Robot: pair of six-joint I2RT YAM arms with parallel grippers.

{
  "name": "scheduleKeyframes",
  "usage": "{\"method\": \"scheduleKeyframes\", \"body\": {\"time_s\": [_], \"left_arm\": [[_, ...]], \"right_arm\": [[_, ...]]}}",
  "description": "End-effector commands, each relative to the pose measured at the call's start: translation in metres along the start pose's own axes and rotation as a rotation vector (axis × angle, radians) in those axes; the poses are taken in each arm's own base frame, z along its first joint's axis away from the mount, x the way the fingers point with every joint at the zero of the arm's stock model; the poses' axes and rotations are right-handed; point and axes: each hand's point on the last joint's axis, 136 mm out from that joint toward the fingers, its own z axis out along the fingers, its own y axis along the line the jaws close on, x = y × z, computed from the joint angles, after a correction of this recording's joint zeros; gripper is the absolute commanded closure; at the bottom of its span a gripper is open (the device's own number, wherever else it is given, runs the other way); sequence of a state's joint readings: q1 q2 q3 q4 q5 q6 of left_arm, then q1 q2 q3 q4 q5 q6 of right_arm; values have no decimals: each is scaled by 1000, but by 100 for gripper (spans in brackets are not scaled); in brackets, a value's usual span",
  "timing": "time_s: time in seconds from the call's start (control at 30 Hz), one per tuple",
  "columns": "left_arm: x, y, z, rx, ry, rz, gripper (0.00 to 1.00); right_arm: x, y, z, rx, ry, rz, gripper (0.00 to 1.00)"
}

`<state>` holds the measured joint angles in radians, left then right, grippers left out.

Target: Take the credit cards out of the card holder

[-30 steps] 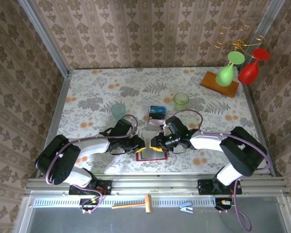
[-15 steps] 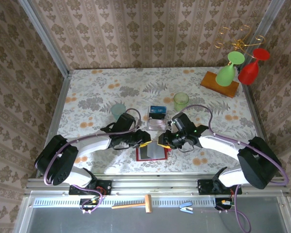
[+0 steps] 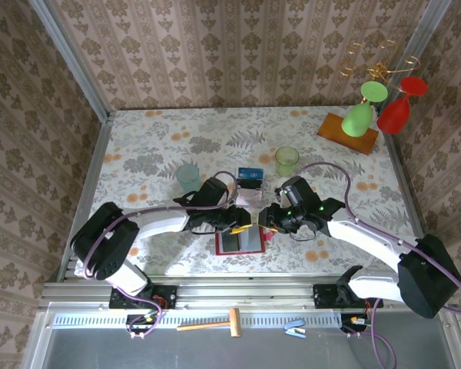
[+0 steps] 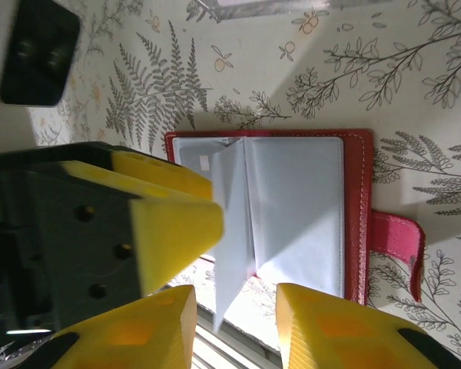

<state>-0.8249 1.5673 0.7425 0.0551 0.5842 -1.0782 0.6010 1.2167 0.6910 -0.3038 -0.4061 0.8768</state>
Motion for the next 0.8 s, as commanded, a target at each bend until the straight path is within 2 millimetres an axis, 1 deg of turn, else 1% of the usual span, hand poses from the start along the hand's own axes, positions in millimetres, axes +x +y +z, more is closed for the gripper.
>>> {"method": "scheduleKeyframes", "body": {"time_s": [0.0, 0.17, 0.3, 0.5, 0.77], "left_arm": [[-2, -19, 6, 44, 13, 27, 62], [-3, -23, 18, 60, 25, 27, 62], [-4, -24, 21, 67, 26, 27, 62], [-5, -21, 16, 64, 8, 25, 61], [-7, -14, 2, 68, -27, 16, 61]], "right_arm": [[2, -12, -7, 44, -19, -2, 65], [3, -14, -11, 46, -25, 2, 65], [4, -13, -12, 38, -29, 7, 64], [6, -13, -6, 22, -8, 24, 65], [9, -8, 5, -6, 22, 37, 68]]}}
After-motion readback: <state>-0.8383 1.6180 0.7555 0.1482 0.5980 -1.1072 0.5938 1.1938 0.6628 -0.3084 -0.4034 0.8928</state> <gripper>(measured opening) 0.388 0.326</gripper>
